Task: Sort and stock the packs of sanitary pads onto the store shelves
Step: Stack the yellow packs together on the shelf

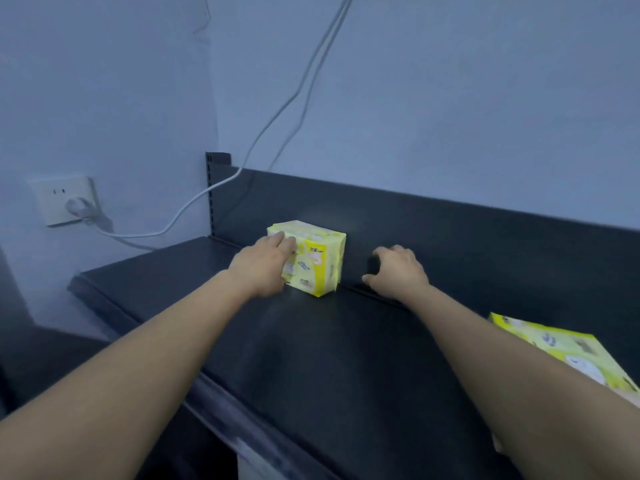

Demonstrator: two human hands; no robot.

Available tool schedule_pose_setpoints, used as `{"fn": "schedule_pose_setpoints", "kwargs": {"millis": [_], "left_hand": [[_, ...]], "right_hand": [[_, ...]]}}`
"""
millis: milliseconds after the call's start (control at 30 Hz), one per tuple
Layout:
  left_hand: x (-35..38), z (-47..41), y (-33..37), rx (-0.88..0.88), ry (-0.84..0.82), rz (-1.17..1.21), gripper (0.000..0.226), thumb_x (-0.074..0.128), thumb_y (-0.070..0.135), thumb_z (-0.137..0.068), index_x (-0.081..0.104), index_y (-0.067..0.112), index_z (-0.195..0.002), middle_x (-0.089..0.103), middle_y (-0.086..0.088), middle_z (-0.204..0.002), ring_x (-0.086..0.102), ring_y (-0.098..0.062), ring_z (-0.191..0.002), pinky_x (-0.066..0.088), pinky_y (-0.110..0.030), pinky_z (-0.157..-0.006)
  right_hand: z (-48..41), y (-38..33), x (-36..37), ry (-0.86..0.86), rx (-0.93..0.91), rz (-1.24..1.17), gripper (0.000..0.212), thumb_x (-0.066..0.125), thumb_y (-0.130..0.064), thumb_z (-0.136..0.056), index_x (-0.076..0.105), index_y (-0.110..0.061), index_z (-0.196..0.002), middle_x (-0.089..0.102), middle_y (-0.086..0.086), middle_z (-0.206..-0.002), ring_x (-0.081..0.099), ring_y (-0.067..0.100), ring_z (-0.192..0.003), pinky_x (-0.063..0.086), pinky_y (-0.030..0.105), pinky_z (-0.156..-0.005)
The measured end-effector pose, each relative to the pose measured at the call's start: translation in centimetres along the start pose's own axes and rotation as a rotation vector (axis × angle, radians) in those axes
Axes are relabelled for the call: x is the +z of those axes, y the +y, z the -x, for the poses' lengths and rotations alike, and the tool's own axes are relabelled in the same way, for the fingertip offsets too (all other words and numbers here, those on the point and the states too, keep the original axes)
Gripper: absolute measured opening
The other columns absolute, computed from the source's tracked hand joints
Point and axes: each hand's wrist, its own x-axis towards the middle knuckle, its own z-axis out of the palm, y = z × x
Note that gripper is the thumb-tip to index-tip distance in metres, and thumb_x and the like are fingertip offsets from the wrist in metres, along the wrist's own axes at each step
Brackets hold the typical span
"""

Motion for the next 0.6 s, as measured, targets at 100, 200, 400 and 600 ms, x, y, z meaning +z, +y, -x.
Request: {"fn": "schedule_pose_setpoints", "kwargs": {"millis": [100,200,400,600], "left_hand": [[0.4,-2.4,1.7,0.041,-0.037,-0.026,0.08,0.054,0.014,-0.09,0.005,0.017,-0.154,0.001,-0.004,-0.162,0.013,-0.022,-0.147,0.026,-0.043,-0.115],[1.1,-4.1,2.5,0.049,-0.04,-0.042,0.082,0.05,0.006,-0.089,0.002,0.02,-0.154,0.007,0.0,-0.161,0.019,-0.026,-0.142,0.04,-0.038,-0.101],[0.2,-5.4,2.1,0.078,0.088,-0.264,0.078,0.066,0.053,-0.079,0.032,0.019,-0.14,0.043,-0.005,-0.126,0.044,-0.025,-0.119,0.034,-0.04,-0.098],[0.3,-5.3,1.0,0.139,0.057,-0.037,0.081,0.078,0.055,-0.061,0.037,0.024,-0.123,0.033,0.002,-0.139,0.029,-0.027,-0.13,0.041,-0.051,-0.094]], "right_hand": [[-0.5,1.0,0.2,0.029,-0.028,0.017,0.055,0.062,-0.04,-0.09,0.047,-0.015,-0.136,0.045,0.011,-0.136,0.036,0.03,-0.13,0.038,0.041,-0.103],[-0.9,1.2,0.3,0.049,-0.036,0.002,0.053,0.062,-0.04,-0.09,0.049,-0.016,-0.134,0.047,0.009,-0.134,0.036,0.028,-0.13,0.039,0.041,-0.103],[-0.8,1.3,-0.2,0.036,0.004,-0.005,0.054,0.062,-0.041,-0.09,0.047,-0.018,-0.136,0.045,0.009,-0.136,0.034,0.028,-0.132,0.039,0.042,-0.103],[2.6,2.8,-1.4,0.018,0.105,0.159,0.056,0.061,-0.045,-0.088,0.047,-0.018,-0.136,0.049,0.01,-0.134,0.04,0.03,-0.128,0.038,0.04,-0.101]]}}
